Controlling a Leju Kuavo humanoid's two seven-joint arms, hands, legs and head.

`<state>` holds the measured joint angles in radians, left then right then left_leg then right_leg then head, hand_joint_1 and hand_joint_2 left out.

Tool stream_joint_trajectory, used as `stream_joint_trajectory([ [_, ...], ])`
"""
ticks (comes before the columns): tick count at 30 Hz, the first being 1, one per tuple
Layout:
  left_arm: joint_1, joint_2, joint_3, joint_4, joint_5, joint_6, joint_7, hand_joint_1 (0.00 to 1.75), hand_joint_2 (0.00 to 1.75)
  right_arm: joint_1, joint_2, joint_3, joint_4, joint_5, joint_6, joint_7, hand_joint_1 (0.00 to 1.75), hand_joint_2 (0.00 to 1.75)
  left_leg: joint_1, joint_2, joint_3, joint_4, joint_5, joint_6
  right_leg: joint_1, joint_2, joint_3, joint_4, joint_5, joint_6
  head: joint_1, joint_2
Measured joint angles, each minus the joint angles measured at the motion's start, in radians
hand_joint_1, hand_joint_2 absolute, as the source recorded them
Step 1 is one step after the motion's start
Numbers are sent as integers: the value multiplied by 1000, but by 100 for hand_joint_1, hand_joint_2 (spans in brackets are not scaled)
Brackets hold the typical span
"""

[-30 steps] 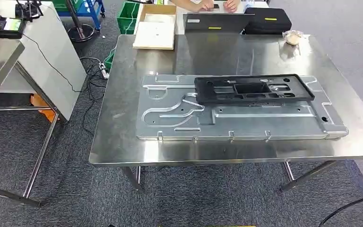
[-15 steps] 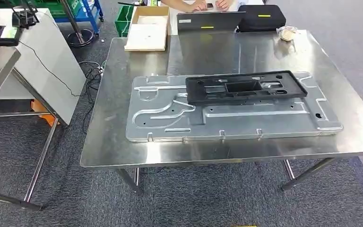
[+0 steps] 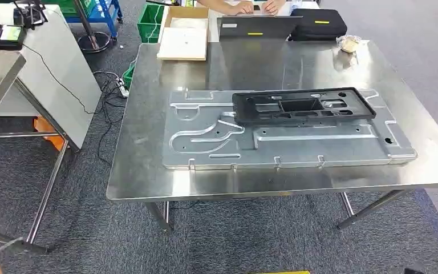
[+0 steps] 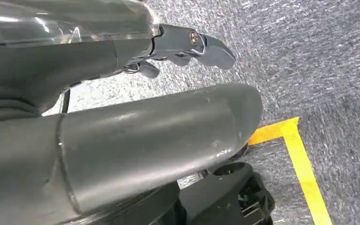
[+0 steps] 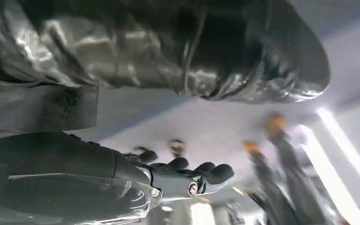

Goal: Take the parts from the cabinet and place them on the table.

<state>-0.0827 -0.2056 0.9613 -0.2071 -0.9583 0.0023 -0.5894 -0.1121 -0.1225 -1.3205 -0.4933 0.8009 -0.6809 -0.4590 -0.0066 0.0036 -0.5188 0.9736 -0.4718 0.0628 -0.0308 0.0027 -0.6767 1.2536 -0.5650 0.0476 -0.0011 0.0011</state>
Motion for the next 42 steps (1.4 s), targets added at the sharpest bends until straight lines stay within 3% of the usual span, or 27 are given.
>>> stream_joint_trajectory([
  [2,0,0,2,0,1,0,0,0,0,-6,11,-52,27,67,0,38,0,0,0,-1,3,8,-7,-7,0,-3,102,-195,95,-6,0,0],
  [3,0,0,3,0,1,2,0,0,0,-14,15,-76,43,98,0,68,0,0,-2,0,1,12,-12,-12,2,-5,122,-238,81,-12,0,0],
  [6,-2,0,10,0,-2,2,0,0,0,-20,21,-110,112,190,16,183,0,0,-3,0,-1,18,-17,-27,15,-1,117,-237,86,-27,0,0],
  [8,-1,4,14,0,-3,3,0,0,0,-18,26,-110,156,227,42,227,0,0,-2,-1,-4,25,-27,-40,5,-2,119,-246,93,-42,0,0],
  [9,0,5,16,0,-3,3,0,0,0,-20,27,-110,169,233,44,233,0,0,1,-2,-13,53,-49,-46,6,-1,119,-247,94,-50,-1,0],
  [10,0,5,17,0,-3,3,0,0,0,-20,29,-110,180,236,46,235,0,0,2,-2,-42,119,-90,-51,5,-2,118,-247,93,-56,-1,0],
  [12,1,6,18,0,-3,3,0,0,0,-20,32,-110,198,237,50,239,0,0,6,-2,-120,288,-167,-60,7,-3,117,-247,93,-57,-1,0],
  [13,3,6,18,0,-3,3,0,0,0,-20,32,-110,205,237,50,242,0,0,8,-2,-146,341,-179,-62,8,-3,117,-247,93,-57,-1,0],
  [14,4,7,18,0,-3,3,0,0,0,-20,33,-110,211,245,64,251,0,0,9,-2,-150,346,-166,-62,8,-2,118,-247,93,-57,-1,0],
  [15,5,8,18,0,-4,3,0,0,0,-19,33,-109,216,258,94,262,0,0,10,-2,-130,299,-130,-60,8,-1,119,-246,93,-57,-1,0],
  [17,4,11,18,0,-7,3,0,0,0,-18,36,-103,224,285,189,273,0,0,9,-2,-44,120,-36,-50,9,1,123,-246,92,-55,-1,0],
  [18,3,14,18,0,-10,3,0,0,0,-17,40,-96,231,294,247,272,0,0,7,-3,-7,42,-11,-41,8,2,124,-246,92,-55,-1,0],
  [19,0,17,18,0,-12,3,0,0,0,-17,45,-92,234,295,291,269,0,0,0,-2,-1,20,-23,-39,16,3,121,-243,90,-49,-1,0],
  [21,-2,18,19,0,-16,1,0,0,0,-12,52,-83,240,291,393,250,0,0,0,-3,-7,22,-19,-34,13,2,118,-244,93,-37,0,0],
  [23,0,20,19,0,-20,0,0,0,0,-9,61,-79,245,281,458,227,0,0,6,-4,-2,6,-8,-19,16,1,122,-251,97,-22,-1,0],
  [25,-3,21,19,0,-21,0,0,0,0,-7,69,-79,248,265,488,208,0,0,11,1,1,-4,4,-6,12,0,95,-185,42,-23,0,0],
  [27,-3,22,19,0,-21,0,0,0,0,-6,77,-79,250,256,502,201,0,0,8,3,-2,-3,4,-6,10,0,18,-17,-44,-16,0,0],
  [28,-3,23,20,0,-21,1,0,0,0,-4,80,-79,251,251,505,198,0,0,7,3,-3,-2,3,-5,9,0,-11,44,-63,-13,0,0],
  [29,-2,23,20,0,-21,1,1,0,0,-2,87,-79,254,245,508,198,0,0,6,3,-2,-2,3,-6,8,0,-20,62,-56,-12,0,0],
  [30,-1,23,21,0,-21,1,3,0,0,1,92,-79,255,242,513,198,0,0,6,3,-1,0,2,-7,7,0,-6,31,-25,-12,0,0],
  [33,-1,24,21,0,-21,1,6,0,0,1,104,-79,258,239,523,200,0,0,7,2,1,11,-7,-16,7,-4,118,-219,97,-18,0,0],
  [34,-1,24,22,0,-23,2,7,0,0,-2,110,-79,259,237,523,206,0,0,-2,2,-4,20,-12,-24,14,-3,124,-237,81,-23,0,0],
  [37,-2,24,23,0,-25,4,10,0,0,2,127,-79,261,235,530,210,0,0,2,2,-5,19,-13,-37,19,-1,117,-235,84,-38,0,0],
  [38,-2,24,23,0,-25,5,10,0,0,3,131,-79,263,235,531,211,0,0,1,2,-5,20,-15,-43,13,0,118,-241,88,-47,-1,0],
  [40,-1,26,24,0,-25,5,10,0,0,1,142,-79,264,234,534,211,0,0,6,0,-28,78,-63,-54,9,-2,120,-247,93,-62,-1,0],
  [41,-1,26,24,0,-25,5,10,0,0,1,144,-79,264,234,534,211,0,175,8,0,-60,149,-103,-59,10,-3,119,-247,93,-64,-1,0],
  [42,0,26,24,0,-26,6,11,0,0,1,150,-79,264,234,534,211,0,175,10,0,-100,238,-145,-64,11,-4,118,-247,93,-65,-1,0],
])
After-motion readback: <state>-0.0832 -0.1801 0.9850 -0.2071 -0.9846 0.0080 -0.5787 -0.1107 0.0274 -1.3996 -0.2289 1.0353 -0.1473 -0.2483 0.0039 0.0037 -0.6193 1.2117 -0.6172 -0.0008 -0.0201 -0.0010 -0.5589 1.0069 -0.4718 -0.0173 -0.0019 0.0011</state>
